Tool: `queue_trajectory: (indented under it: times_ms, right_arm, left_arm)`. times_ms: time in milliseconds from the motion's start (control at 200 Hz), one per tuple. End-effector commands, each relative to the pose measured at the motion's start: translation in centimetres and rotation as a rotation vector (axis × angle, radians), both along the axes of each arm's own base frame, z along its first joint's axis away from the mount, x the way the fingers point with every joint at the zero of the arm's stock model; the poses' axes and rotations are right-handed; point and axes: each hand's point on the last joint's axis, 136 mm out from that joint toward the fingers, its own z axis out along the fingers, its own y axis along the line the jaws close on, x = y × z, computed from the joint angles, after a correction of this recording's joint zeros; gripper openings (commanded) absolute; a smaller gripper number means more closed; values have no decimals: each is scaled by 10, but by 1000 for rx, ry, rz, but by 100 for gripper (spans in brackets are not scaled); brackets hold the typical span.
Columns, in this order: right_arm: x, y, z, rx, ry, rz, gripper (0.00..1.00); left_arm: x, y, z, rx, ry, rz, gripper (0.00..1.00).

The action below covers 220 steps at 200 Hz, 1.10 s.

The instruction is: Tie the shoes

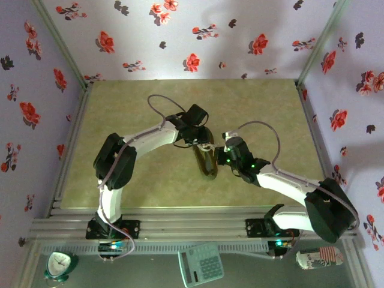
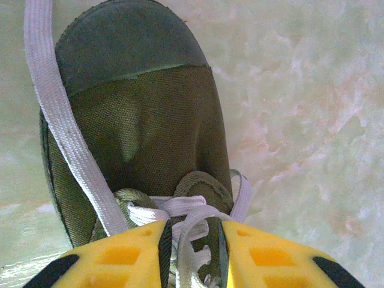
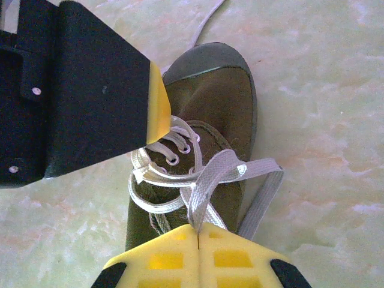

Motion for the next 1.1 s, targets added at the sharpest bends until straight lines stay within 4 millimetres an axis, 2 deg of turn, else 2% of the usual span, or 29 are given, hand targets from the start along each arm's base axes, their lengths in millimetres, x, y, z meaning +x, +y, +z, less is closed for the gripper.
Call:
queue_trajectory:
  times_ms: [0,65,140,225,410,620,885,1020,1095]
  right_arm:
    - [0,-1,2,-7,-14,-8,0]
    - [0,-2,1,-8,-13,-7,0]
    - [0,-1,1,-8,-11,-7,0]
    - [0,-2,0,-7,-11,-9,0]
    - [1,-4,2,-18,-11,-19,0]
    - [5,-7,5,-51,-4,-40,0]
    - [9,-6,10,-71,-5,-39,0]
    - [10,-4,11,-76,-4,-30,0]
    - [10,-1,9,-78,2,-15,0]
  left_arm:
    - [-7,-2,-8,14,37,4,30]
    - [-7,-2,-8,14,38,6,28]
    - [-7,-3,-7,14,34,2,19]
    - [-6,-3,-5,16,28,1,16]
    - [-2,5,6,42,-14,6,0]
    - [-1,25,21,114,-78,23,0]
    - [-6,44,25,196,-115,34,0]
    - [-17,44,19,194,-102,27,0]
    - [-25,44,9,181,-75,24,7]
